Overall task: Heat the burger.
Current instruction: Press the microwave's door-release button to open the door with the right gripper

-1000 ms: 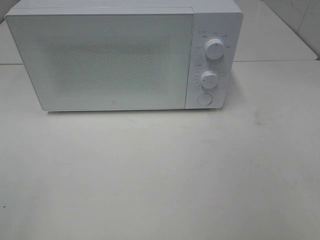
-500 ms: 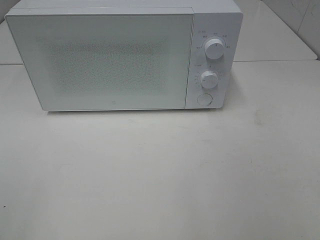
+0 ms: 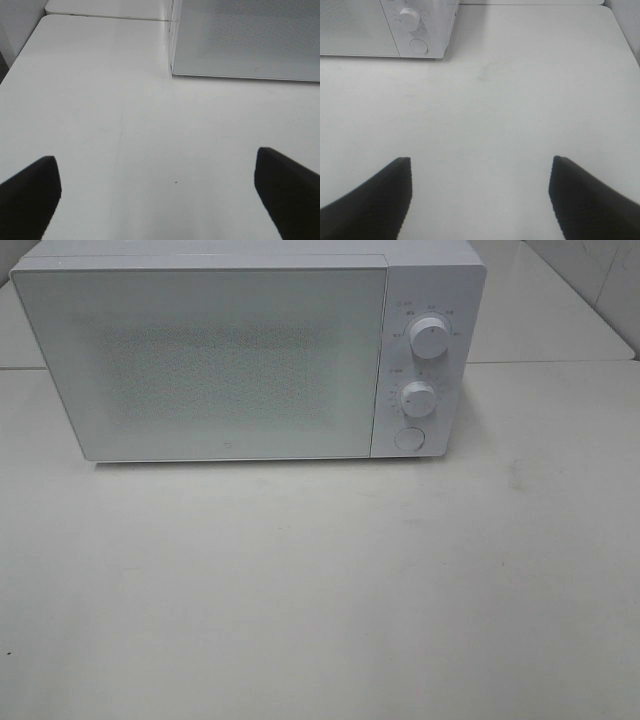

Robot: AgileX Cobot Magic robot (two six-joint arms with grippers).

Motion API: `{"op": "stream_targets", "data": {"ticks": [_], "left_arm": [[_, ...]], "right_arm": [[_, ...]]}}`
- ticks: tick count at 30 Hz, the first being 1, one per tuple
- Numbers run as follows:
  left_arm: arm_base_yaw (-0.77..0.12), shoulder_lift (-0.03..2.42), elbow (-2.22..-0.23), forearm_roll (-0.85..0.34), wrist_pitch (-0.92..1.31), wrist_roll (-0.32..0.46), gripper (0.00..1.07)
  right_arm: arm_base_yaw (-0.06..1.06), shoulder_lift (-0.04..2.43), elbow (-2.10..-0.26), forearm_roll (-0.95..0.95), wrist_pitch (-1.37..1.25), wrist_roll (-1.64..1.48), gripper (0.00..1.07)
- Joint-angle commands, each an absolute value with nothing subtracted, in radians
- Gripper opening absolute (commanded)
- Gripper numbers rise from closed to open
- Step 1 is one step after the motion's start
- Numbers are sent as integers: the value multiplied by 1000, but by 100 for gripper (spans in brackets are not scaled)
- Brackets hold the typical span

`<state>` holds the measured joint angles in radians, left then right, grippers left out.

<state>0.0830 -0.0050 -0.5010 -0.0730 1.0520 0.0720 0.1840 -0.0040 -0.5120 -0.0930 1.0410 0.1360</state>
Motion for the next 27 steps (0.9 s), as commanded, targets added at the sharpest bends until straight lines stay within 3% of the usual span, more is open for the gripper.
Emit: {"op": "stream_targets", "data": {"ticks": [1,27], "left_arm": [[84,-25,-497,-78,1038,65,98],[84,-25,-497,-78,1038,65,98]], "right_arm": [[178,-7,-544,-92,998,130,75],[178,536,-549,-92,518,141,75]]}}
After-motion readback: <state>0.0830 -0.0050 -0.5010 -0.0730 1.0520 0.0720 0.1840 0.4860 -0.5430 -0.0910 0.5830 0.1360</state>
